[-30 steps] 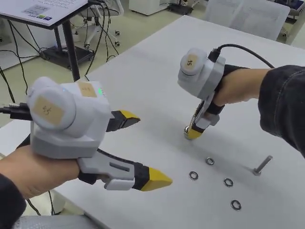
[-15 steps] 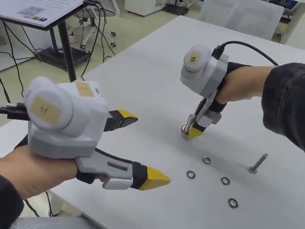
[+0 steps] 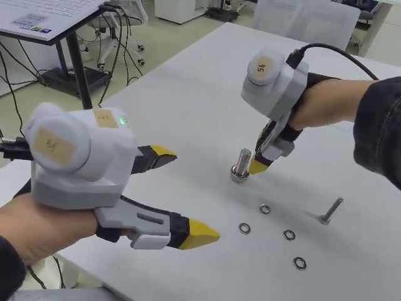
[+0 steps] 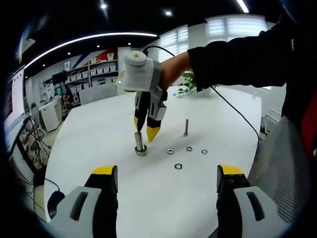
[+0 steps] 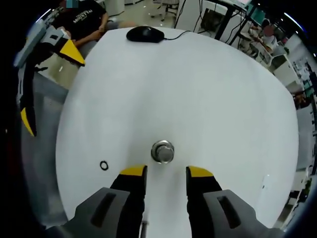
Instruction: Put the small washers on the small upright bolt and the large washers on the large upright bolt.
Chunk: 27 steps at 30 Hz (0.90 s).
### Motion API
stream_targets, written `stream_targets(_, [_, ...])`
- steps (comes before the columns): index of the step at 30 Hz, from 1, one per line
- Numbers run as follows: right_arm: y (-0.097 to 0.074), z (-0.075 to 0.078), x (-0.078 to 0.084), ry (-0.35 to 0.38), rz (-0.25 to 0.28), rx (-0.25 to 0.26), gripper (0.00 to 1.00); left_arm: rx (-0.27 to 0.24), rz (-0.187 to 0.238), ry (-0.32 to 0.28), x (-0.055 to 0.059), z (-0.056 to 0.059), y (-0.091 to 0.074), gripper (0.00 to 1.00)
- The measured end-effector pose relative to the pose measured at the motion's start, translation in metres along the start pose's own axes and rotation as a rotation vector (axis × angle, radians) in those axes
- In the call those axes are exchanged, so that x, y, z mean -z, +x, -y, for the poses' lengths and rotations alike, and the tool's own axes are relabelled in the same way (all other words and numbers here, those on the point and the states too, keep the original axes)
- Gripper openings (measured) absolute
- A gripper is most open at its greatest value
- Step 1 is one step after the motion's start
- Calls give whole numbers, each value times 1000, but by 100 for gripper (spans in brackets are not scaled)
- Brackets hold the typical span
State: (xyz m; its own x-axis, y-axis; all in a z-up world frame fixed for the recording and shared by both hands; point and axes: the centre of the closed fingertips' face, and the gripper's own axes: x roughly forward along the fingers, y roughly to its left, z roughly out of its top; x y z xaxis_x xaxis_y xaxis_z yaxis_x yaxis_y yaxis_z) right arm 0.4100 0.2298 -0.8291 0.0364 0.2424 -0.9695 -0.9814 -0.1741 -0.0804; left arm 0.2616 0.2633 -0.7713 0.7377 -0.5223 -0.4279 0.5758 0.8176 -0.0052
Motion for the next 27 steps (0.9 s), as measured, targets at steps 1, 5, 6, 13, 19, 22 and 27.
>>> stream_targets(1, [-1, 0, 0, 3, 9, 4, 32, 0, 0, 1, 0, 0, 0, 82])
stream_targets(5, [-10, -5, 4, 5, 22, 19, 32, 6, -1, 4, -1, 2, 2, 82])
stream_targets(6, [-11, -6, 5, 6, 26, 21, 32, 10, -2, 6, -1, 3, 3, 82])
stream_targets(13, [-21, -16, 14, 32, 57, 34, 32, 28, -4, 17, -5, 6, 8, 82])
stream_targets(19, [-27, -25, 24, 58, 73, 37, 32, 51, -7, 31, -8, 10, 14, 82])
stream_targets(22, [-29, -30, 30, 73, 78, 39, 32, 63, -6, 40, -10, 12, 15, 82])
stream_targets(27, [-32, -38, 38, 88, 83, 39, 31, 75, -7, 49, -12, 15, 16, 81])
